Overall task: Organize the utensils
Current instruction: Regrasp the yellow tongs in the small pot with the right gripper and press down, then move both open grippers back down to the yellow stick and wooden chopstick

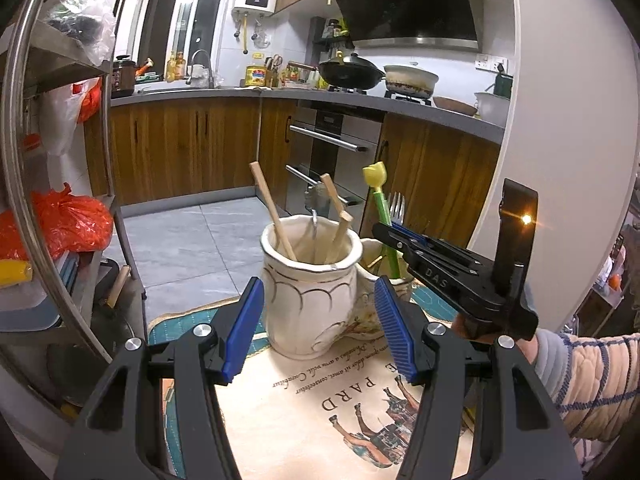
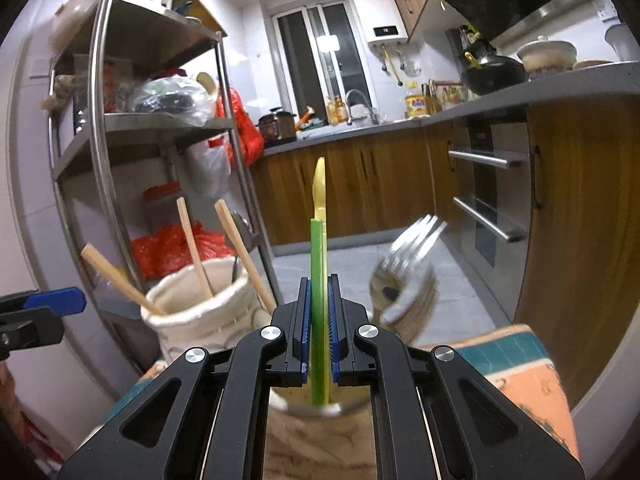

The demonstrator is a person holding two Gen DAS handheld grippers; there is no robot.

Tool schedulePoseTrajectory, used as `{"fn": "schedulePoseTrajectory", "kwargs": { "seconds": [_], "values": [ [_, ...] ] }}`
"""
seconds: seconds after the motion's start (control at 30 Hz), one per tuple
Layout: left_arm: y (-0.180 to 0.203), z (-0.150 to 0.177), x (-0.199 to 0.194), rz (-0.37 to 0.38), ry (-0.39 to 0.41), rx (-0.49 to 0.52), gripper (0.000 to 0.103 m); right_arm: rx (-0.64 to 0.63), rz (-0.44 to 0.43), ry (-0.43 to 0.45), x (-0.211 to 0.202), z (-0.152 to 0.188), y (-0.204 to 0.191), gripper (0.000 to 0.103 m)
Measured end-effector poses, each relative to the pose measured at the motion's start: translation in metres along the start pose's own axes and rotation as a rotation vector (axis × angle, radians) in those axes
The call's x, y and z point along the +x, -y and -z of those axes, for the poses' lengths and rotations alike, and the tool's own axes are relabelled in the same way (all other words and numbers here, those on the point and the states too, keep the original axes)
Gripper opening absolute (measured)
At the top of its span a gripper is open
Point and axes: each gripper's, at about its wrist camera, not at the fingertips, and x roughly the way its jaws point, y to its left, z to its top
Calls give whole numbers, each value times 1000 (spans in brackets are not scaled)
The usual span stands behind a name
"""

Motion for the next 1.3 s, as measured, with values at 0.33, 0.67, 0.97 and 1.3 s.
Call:
{"fn": "schedulePoseTrajectory", "kwargs": {
  "seconds": [0.33, 0.67, 0.97, 1.3],
  "values": [
    [11, 2, 1, -2, -20, 33, 57, -43, -6, -74, -10, 1, -1, 35],
    [17, 2, -10, -25, -13, 35, 71, 11, 7, -69, -56, -12, 10, 77],
    [26, 11, -19, -64, -9, 33, 97, -25, 83, -209, -110, -9, 20, 95],
    [45, 42, -5, -86, -92, 29, 97, -14, 132, -409, -119, 40, 20, 97]
  ]
}}
